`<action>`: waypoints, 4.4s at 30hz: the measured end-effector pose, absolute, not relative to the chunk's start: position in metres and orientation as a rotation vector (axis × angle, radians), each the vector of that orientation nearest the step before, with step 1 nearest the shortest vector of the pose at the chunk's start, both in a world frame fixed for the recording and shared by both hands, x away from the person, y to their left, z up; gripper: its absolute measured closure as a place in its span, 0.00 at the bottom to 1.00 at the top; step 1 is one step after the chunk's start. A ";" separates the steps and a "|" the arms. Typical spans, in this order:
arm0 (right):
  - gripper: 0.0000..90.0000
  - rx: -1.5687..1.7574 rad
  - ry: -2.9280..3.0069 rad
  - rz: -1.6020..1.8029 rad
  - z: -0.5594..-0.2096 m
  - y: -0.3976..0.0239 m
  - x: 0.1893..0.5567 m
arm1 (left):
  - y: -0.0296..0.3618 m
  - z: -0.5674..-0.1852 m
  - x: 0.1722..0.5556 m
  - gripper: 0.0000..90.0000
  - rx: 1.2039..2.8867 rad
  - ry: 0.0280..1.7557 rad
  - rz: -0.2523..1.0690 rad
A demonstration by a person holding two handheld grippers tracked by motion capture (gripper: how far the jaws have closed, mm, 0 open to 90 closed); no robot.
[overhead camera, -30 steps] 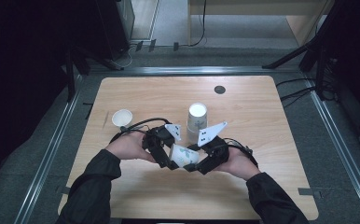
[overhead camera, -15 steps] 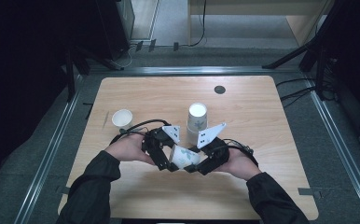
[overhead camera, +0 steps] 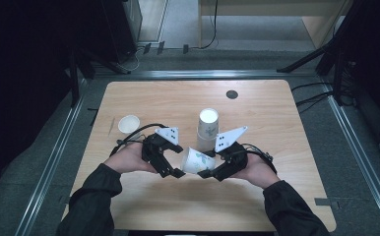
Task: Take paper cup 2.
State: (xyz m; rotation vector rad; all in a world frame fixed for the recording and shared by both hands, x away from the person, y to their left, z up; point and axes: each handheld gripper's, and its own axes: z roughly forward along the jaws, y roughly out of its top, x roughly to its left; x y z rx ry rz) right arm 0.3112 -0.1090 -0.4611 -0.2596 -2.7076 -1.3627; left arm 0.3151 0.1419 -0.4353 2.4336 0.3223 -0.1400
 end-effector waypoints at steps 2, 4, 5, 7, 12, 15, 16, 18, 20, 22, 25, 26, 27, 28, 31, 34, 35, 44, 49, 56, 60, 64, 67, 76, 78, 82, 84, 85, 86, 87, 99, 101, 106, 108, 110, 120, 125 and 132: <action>0.39 -0.266 -2.704 -1.373 -0.459 -0.111 0.311 | 0.144 -0.435 0.315 0.12 2.410 0.330 -0.141; 0.39 -0.270 -2.700 -1.387 -0.458 -0.114 0.311 | 0.145 -0.435 0.314 0.12 2.388 0.345 -0.144; 0.39 -0.271 -2.701 -1.393 -0.458 -0.115 0.311 | 0.145 -0.436 0.314 0.12 2.377 0.351 -0.143; 0.39 -0.276 -2.696 -1.401 -0.456 -0.117 0.311 | 0.146 -0.437 0.313 0.11 2.362 0.365 -0.132; 0.39 -0.278 -2.693 -1.407 -0.455 -0.120 0.312 | 0.146 -0.443 0.310 0.11 2.321 0.403 -0.134; 0.39 -0.275 -2.690 -1.407 -0.455 -0.120 0.312 | 0.146 -0.446 0.309 0.11 2.281 0.410 -0.145; 0.39 -0.272 -2.690 -1.409 -0.455 -0.120 0.312 | 0.145 -0.447 0.309 0.11 2.265 0.413 -0.153; 0.39 -0.270 -2.685 -1.409 -0.455 -0.120 0.311 | 0.143 -0.448 0.308 0.11 2.251 0.416 -0.153; 0.39 -0.269 -2.685 -1.410 -0.455 -0.120 0.311 | 0.140 -0.449 0.308 0.11 2.246 0.413 -0.157; 0.39 -0.267 -2.685 -1.410 -0.456 -0.120 0.311 | 0.138 -0.450 0.307 0.11 2.236 0.408 -0.168; 0.38 -0.260 -2.675 -1.412 -0.456 -0.119 0.311 | 0.135 -0.451 0.307 0.11 2.216 0.401 -0.185; 0.38 -0.260 -2.674 -1.406 -0.457 -0.118 0.311 | 0.135 -0.450 0.307 0.11 2.210 0.399 -0.188; 0.38 -0.262 -2.672 -1.405 -0.457 -0.117 0.311 | 0.134 -0.450 0.306 0.11 2.205 0.400 -0.180; 0.38 -0.258 -2.670 -1.401 -0.458 -0.116 0.311 | 0.135 -0.450 0.307 0.12 2.189 0.393 -0.187; 0.38 -0.249 -2.665 -1.390 -0.459 -0.113 0.310 | 0.135 -0.450 0.308 0.15 2.176 0.397 -0.191; 0.38 -0.246 -2.659 -1.388 -0.461 -0.111 0.310 | 0.135 -0.450 0.307 0.17 2.182 0.397 -0.185; 0.38 -0.249 -2.657 -1.384 -0.461 -0.110 0.310 | 0.135 -0.450 0.308 0.18 2.188 0.397 -0.184; 0.37 -0.259 -2.652 -1.364 -0.462 -0.109 0.310 | 0.135 -0.448 0.307 0.26 2.196 0.378 -0.176; 0.32 -0.280 -2.661 -1.371 -0.461 -0.109 0.310 | 0.139 -0.441 0.309 0.27 2.190 0.381 -0.168; 0.29 -0.300 -2.681 -1.358 -0.462 -0.110 0.313 | 0.143 -0.428 0.311 0.27 2.265 0.385 -0.138; 0.29 -0.308 -2.696 -1.340 -0.464 -0.107 0.313 | 0.142 -0.419 0.313 0.26 2.336 0.352 -0.100; 0.29 -0.304 -2.702 -1.337 -0.466 -0.106 0.315 | 0.140 -0.409 0.317 0.26 2.396 0.332 -0.086; 0.29 -0.311 -2.700 -1.343 -0.465 -0.105 0.315 | 0.139 -0.402 0.319 0.26 2.422 0.323 -0.079; 0.29 -0.325 -2.707 -1.354 -0.466 -0.105 0.318 | 0.128 -0.399 0.321 0.27 2.570 0.299 -0.053; 0.29 -0.323 -2.707 -1.359 -0.467 -0.104 0.318 | 0.125 -0.404 0.320 0.27 2.587 0.304 -0.061; 0.29 -0.317 -2.712 -1.334 -0.470 -0.101 0.315 | 0.121 -0.413 0.319 0.27 2.635 0.310 -0.089; 0.29 -0.301 -2.715 -1.321 -0.471 -0.098 0.314 | 0.120 -0.415 0.320 0.27 2.627 0.311 -0.101; 0.29 -0.292 -2.717 -1.323 -0.471 -0.097 0.314 | 0.119 -0.415 0.320 0.27 2.631 0.316 -0.108; 0.29 -0.288 -2.717 -1.322 -0.472 -0.095 0.313 | 0.118 -0.416 0.320 0.27 2.632 0.311 -0.107; 0.30 -0.280 -2.717 -1.320 -0.472 -0.094 0.313 | 0.117 -0.417 0.320 0.27 2.634 0.321 -0.109; 0.36 -0.238 -2.720 -1.294 -0.477 -0.084 0.308 | 0.104 -0.423 0.313 0.27 2.641 0.270 -0.110; 0.37 -0.241 -2.721 -1.282 -0.477 -0.085 0.308 | 0.104 -0.424 0.313 0.27 2.640 0.264 -0.100; 0.38 -0.231 -2.743 -1.279 -0.477 -0.085 0.307 | 0.105 -0.425 0.313 0.26 2.632 0.251 -0.090; 0.38 -0.228 -2.745 -1.286 -0.476 -0.085 0.307 | 0.106 -0.426 0.312 0.21 2.612 0.250 -0.075; 0.38 -0.232 -2.739 -1.298 -0.475 -0.086 0.307 | 0.107 -0.426 0.312 0.14 2.596 0.266 -0.068; 0.38 -0.247 -2.725 -1.369 -0.469 -0.097 0.310 | 0.129 -0.423 0.312 0.11 2.458 0.345 -0.046; 0.38 -0.253 -2.715 -1.399 -0.467 -0.100 0.311 | 0.137 -0.422 0.310 0.11 2.390 0.364 -0.062; 0.38 -0.256 -2.694 -1.408 -0.466 -0.103 0.310 | 0.143 -0.425 0.307 0.11 2.297 0.419 -0.086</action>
